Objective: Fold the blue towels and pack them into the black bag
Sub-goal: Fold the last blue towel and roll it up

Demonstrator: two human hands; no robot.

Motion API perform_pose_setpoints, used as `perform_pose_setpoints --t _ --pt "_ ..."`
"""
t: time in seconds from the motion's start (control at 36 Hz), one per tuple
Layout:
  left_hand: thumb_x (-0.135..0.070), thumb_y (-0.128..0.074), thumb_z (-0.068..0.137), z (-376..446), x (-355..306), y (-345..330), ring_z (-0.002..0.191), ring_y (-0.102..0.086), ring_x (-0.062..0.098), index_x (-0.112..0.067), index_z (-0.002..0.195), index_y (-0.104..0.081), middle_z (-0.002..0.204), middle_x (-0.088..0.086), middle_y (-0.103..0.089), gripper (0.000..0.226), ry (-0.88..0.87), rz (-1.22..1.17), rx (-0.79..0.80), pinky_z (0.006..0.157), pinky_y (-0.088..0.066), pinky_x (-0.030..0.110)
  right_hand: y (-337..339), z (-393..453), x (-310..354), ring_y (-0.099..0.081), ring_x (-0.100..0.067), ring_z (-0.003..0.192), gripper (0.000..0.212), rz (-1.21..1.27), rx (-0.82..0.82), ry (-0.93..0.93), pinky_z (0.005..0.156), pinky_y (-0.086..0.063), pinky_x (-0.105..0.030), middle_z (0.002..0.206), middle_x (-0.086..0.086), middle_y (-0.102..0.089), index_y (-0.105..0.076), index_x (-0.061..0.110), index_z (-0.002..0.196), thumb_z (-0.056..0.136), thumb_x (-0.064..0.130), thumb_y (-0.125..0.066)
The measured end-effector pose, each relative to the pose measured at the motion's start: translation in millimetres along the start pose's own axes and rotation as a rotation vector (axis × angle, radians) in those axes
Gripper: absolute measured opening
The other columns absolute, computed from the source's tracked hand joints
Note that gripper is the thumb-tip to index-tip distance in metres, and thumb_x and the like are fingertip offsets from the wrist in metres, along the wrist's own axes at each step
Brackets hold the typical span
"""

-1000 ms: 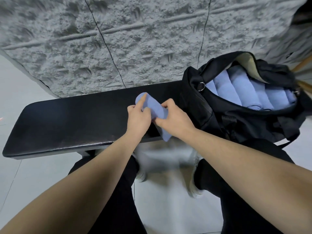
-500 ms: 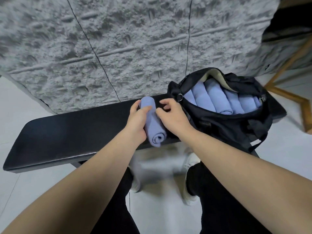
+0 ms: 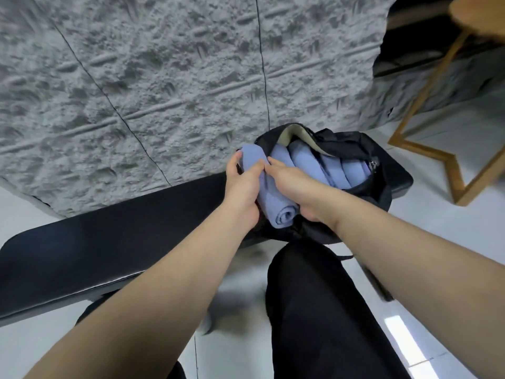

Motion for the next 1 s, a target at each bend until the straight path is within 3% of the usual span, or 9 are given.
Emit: perform_pose_setpoints --t 0.19,0.33,0.42,0.5,0.61,0.75,0.83,0.89,1.0 --pt "-0.027 -0.067 0.092 -0.2 5.7 -32.3 0.118 -0.057 0.02 -0.045 0.124 -0.049 0.14 -0.005 -0.049 0.04 -0.018 0.159 0.092 0.099 -0.052 0.042 51.9 -1.4 -2.8 -0.038 -0.017 0.139 0.045 -0.079 -0.041 0.023 0.1 -0.037 -0.021 0.157 0.003 -0.035 -0.031 0.028 0.154 0.108 0.03 -0.034" --pt "-0.026 -0.059 0.092 10.7 4.4 -54.4 0.117 -0.052 0.018 -0.035 0.131 -0.049 0.134 -0.006 -0.051 0.041 -0.025 0.365 0.132 0.101 -0.046 0.036 83.8 -4.3 -11.2 -0.063 -0.019 0.106 0.027 0.053 -0.122 -0.042 0.094 -0.048 -0.032 0.122 -0.002 -0.064 -0.06 0.031 0.125 0.102 0.035 -0.047" --pt "-0.026 -0.054 0.084 23.4 5.6 -66.4 0.087 -0.055 0.024 -0.019 0.101 -0.058 0.1 0.011 -0.062 0.019 -0.04 0.502 0.135 0.081 -0.049 0.039 100.9 -3.2 -18.5 -0.066 -0.019 0.086 0.028 0.046 -0.184 -0.101 0.077 -0.05 -0.031 0.1 -0.003 -0.067 -0.064 0.025 0.109 0.093 0.047 -0.058" --pt "-0.02 -0.047 0.087 36.4 4.9 -79.9 0.069 -0.034 0.023 -0.016 0.076 -0.041 0.07 0.008 -0.038 0.013 -0.148 0.669 0.122 0.066 -0.033 0.035 113.5 2.5 -29.3 -0.066 -0.018 0.103 0.041 0.019 -0.159 -0.026 0.093 -0.053 -0.034 0.116 0.002 -0.066 -0.058 0.03 0.128 0.092 0.048 -0.063" --pt "-0.019 -0.046 0.091 58.1 6.5 -90.0 0.061 -0.036 0.023 -0.022 0.059 -0.037 0.057 -0.002 -0.038 0.033 -0.34 1.049 0.118 0.059 -0.031 0.033 124.3 9.4 -39.7 -0.06 -0.014 0.114 0.046 -0.023 -0.173 0.014 0.103 -0.049 -0.037 0.129 0.008 -0.06 -0.053 0.033 0.135 0.093 0.045 -0.063" --pt "-0.018 -0.041 0.097 77.9 3.0 -102.2 0.075 -0.051 0.026 -0.024 0.09 -0.054 0.08 0.004 -0.059 0.015 -0.365 1.239 0.23 0.063 -0.039 0.035 136.9 9.8 -43.0 -0.055 -0.003 0.107 0.042 -0.086 -0.21 0.035 0.086 -0.047 -0.023 0.125 0.017 -0.055 -0.052 0.037 0.135 0.095 0.047 -0.059" --pt "-0.016 -0.04 0.098 85.6 4.0 -108.7 0.087 -0.06 0.026 -0.025 0.127 -0.055 0.106 0.006 -0.066 0.034 -0.367 1.365 0.353 0.07 -0.047 0.037 143.7 13.1 -43.9 -0.055 -0.003 0.109 0.041 -0.104 -0.203 0.043 0.09 -0.046 -0.023 0.125 0.017 -0.056 -0.053 0.038 0.134 0.094 0.047 -0.06" --pt "-0.009 -0.038 0.096 91.3 6.2 -112.3 0.103 -0.061 0.025 -0.029 0.14 -0.048 0.125 0.004 -0.063 0.049 -0.385 1.388 0.416 0.081 -0.052 0.037 148.3 17.5 -43.8 -0.057 -0.009 0.114 0.045 -0.093 -0.196 0.024 0.101 -0.047 -0.032 0.13 0.013 -0.058 -0.053 0.037 0.136 0.093 0.047 -0.061" --pt "-0.001 -0.036 0.097 96.1 0.0 -123.6 0.136 -0.043 0.023 -0.029 0.156 -0.023 0.157 0.0 -0.035 0.066 -0.39 1.364 0.443 0.1 -0.045 0.03 158.3 23.8 -42.8 -0.064 -0.02 0.111 0.057 -0.04 -0.184 -0.024 0.102 -0.049 -0.042 0.126 0.008 -0.064 -0.055 0.041 0.133 0.078 0.054 -0.067"
Point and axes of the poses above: each hand's wrist, its own z-axis towards the middle knuckle, its own y-axis out of the back of the hand, x = y × z, the point moved 1 cm from there along z, towards the middle knuckle
